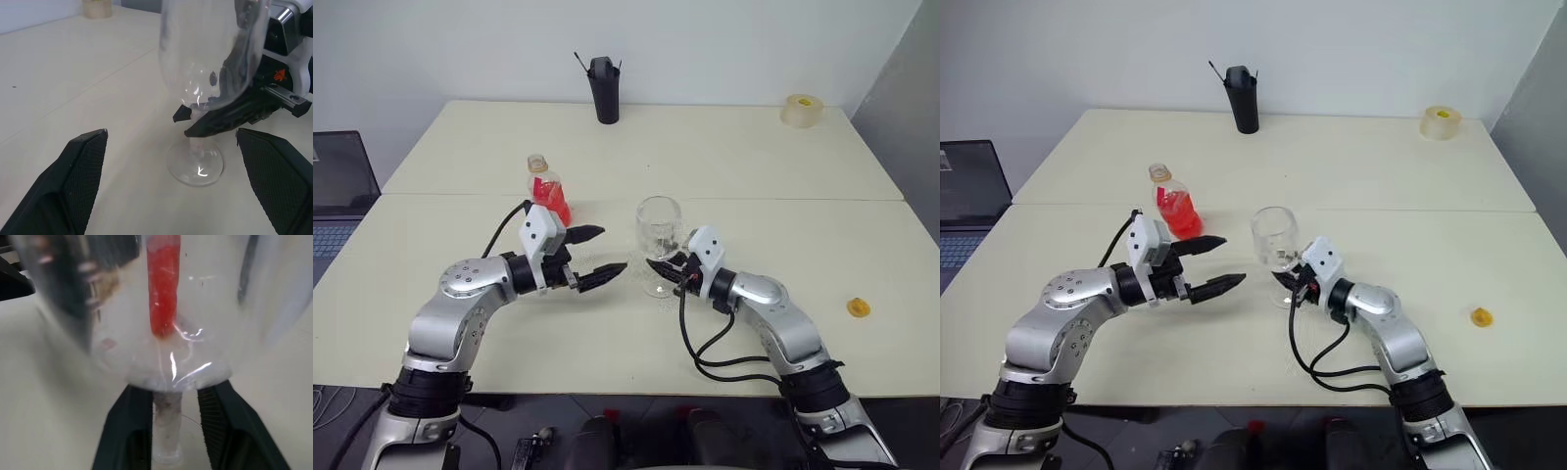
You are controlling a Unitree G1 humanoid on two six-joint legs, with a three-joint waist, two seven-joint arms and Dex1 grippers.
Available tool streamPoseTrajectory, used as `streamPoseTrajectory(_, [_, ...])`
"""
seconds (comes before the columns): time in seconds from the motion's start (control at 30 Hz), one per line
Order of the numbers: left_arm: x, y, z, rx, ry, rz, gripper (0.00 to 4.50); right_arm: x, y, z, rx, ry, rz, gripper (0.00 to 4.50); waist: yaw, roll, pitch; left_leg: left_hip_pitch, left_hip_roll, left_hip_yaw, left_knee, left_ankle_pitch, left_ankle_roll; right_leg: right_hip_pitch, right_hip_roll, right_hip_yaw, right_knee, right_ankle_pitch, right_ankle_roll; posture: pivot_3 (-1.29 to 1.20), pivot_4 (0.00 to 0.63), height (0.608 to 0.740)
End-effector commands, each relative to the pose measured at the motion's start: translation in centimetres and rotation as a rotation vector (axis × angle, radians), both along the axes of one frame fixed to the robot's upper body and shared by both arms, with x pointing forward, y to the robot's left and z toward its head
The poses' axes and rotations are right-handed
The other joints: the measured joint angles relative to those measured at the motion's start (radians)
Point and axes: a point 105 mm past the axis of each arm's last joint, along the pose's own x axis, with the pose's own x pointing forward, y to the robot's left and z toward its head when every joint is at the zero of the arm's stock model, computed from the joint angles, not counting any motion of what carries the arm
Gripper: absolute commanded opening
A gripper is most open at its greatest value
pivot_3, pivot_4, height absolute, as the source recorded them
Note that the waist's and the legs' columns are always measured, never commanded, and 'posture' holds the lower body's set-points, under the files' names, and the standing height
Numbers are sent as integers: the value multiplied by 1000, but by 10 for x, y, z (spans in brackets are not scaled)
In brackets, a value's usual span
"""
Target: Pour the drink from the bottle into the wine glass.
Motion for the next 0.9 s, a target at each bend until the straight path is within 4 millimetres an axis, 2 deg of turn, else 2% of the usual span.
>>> streamPoseTrajectory(0.03, [1,-2,7,1,-46,6,4500,-2,-1,13,28,-43,8,2545,0,0,0,0,0,0,0,0,0,0,0,0,0,0,0,0,150,740])
streamPoseTrajectory(0.2, [4,0,7,-3,-49,28,4500,-7,-4,16,30,-48,24,4290,1,0,0,0,0,0,0,0,0,0,0,0,0,0,0,0,150,740])
streamPoseTrajectory(0.23, [6,1,7,-5,-51,38,4500,-9,-5,18,30,-49,29,4450,1,0,0,0,0,0,0,0,0,0,0,0,0,0,0,0,150,740])
streamPoseTrajectory(0.4, [14,14,7,-33,-71,138,4500,-19,-16,26,24,-47,51,4450,3,0,0,0,0,0,0,0,0,0,0,0,0,0,0,0,150,740])
streamPoseTrajectory(0.5, [12,26,-4,-22,-71,207,4500,-33,-30,31,-19,-29,89,4450,4,0,0,0,0,0,0,0,0,0,-1,0,0,0,0,0,150,740])
streamPoseTrajectory(0.63, [20,50,-4,-78,-118,404,4500,-50,-58,44,-81,9,119,4450,12,-1,0,-1,0,-1,0,0,0,1,-3,0,-1,0,0,0,150,740])
streamPoseTrajectory(0.73, [30,59,-6,-98,-156,513,4500,-54,-77,54,-129,23,110,4450,16,-1,1,0,-1,-3,1,0,0,3,-4,-1,-1,0,0,0,150,740])
streamPoseTrajectory(0.83, [42,68,-7,-136,-189,628,4500,-54,-90,74,-153,5,105,4450,16,-2,1,0,-1,-4,1,0,0,5,-4,-2,-2,0,0,0,150,740])
streamPoseTrajectory(0.9, [47,73,-9,-129,-208,692,4500,-53,-95,96,-141,-37,99,4450,14,-2,1,0,-2,-3,1,0,1,5,-4,-3,-2,0,0,0,150,740])
